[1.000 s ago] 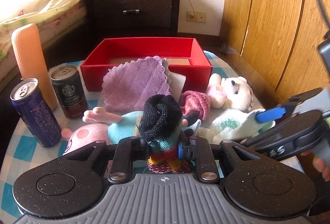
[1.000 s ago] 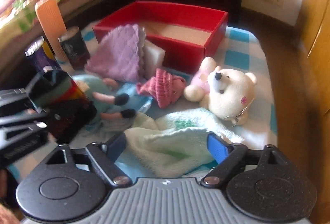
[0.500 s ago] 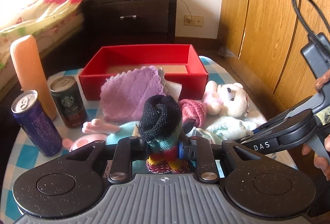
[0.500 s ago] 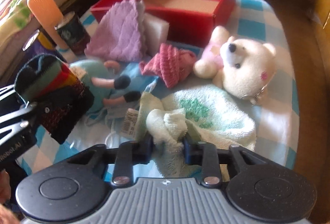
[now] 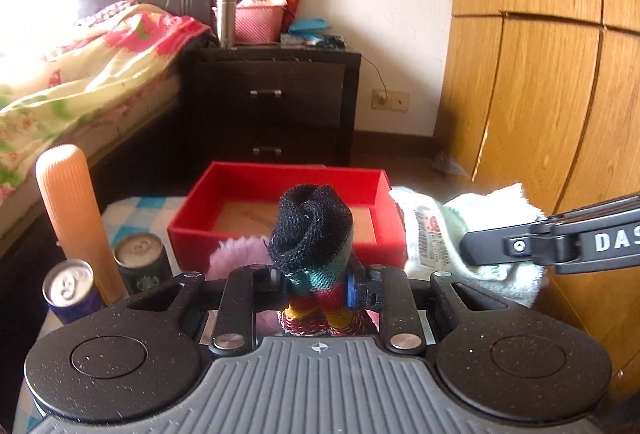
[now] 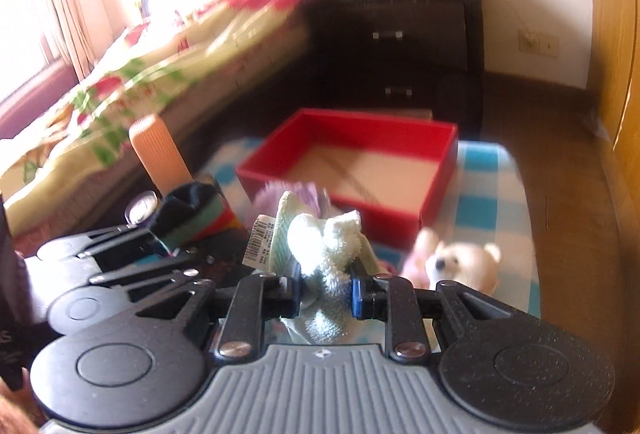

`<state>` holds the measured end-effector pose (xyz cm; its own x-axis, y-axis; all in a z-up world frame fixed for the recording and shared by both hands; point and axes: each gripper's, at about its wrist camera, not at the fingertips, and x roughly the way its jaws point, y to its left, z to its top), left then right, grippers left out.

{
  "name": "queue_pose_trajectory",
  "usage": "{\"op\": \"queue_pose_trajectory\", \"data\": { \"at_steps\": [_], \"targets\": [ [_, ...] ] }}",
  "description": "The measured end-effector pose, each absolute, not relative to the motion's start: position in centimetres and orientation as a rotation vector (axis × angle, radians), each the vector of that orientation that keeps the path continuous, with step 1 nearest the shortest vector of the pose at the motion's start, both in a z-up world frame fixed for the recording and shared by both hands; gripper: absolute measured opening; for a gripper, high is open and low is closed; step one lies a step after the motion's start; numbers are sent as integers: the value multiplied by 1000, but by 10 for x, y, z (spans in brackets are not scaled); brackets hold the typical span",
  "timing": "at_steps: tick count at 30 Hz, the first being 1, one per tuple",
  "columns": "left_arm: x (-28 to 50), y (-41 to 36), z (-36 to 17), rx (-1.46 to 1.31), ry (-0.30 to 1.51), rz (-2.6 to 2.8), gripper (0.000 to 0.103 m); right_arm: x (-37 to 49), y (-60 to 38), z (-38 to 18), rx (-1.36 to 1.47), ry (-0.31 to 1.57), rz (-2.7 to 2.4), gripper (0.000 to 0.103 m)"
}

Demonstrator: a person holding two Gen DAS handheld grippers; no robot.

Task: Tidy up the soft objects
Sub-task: 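Carry the striped hat with the left gripper while the right gripper carries the towel toward the red box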

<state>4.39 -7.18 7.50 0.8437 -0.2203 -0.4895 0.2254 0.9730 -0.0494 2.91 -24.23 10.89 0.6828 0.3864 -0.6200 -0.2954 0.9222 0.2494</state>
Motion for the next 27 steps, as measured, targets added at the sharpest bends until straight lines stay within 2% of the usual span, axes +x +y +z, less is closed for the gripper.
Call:
{"op": "queue_pose_trajectory", "data": {
  "at_steps": [9, 27],
  "targets": [
    [68, -65, 92, -10, 460, -196, 24, 38, -232, 139, 165, 606, 395, 2],
    [108, -71, 98, 11, 450, -155, 23, 82, -227, 149, 165, 504, 360, 2]
  ]
}}
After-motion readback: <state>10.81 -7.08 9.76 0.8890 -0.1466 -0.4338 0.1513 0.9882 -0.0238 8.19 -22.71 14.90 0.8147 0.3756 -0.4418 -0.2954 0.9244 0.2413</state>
